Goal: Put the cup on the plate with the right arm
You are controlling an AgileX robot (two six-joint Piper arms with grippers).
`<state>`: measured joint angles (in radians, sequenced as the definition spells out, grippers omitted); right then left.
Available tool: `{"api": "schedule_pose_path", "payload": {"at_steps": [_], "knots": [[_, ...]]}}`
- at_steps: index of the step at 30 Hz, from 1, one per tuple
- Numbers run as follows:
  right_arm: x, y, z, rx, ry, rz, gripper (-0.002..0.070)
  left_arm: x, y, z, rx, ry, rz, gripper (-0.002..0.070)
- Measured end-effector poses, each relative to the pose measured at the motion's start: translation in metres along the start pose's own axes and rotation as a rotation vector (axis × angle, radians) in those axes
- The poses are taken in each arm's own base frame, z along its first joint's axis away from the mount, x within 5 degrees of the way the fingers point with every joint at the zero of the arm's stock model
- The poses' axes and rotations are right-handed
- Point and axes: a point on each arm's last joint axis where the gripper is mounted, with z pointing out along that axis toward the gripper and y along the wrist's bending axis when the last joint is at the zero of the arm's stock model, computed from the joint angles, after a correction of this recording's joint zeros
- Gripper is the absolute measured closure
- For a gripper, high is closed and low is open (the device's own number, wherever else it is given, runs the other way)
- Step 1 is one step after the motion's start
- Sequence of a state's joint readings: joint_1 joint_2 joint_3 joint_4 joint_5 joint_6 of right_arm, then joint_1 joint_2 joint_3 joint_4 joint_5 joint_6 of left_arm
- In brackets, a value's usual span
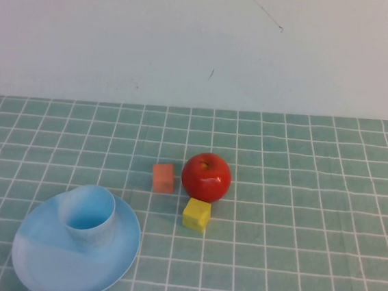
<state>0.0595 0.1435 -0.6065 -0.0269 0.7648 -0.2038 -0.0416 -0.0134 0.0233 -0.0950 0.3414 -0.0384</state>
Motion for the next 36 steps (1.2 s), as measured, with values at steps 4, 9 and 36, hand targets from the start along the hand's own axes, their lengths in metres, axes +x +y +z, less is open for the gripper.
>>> {"api": "schedule_pose_path", "payload": {"at_steps": [4, 9, 36], "knots": [[0.001, -0.002, -0.004, 0.172, 0.018, 0.045, 0.0678, 0.0, 0.0, 0.0, 0.0, 0.0, 0.0, 0.0678], [0.001, -0.002, -0.004, 0.203, 0.024, 0.055, 0.0678, 0.0, 0.0, 0.0, 0.0, 0.0, 0.0, 0.0678], [0.12, 0.022, 0.076, 0.117, -0.16, 0.045, 0.0678, 0.0, 0.0, 0.0, 0.0, 0.0, 0.002, 0.0678]]}}
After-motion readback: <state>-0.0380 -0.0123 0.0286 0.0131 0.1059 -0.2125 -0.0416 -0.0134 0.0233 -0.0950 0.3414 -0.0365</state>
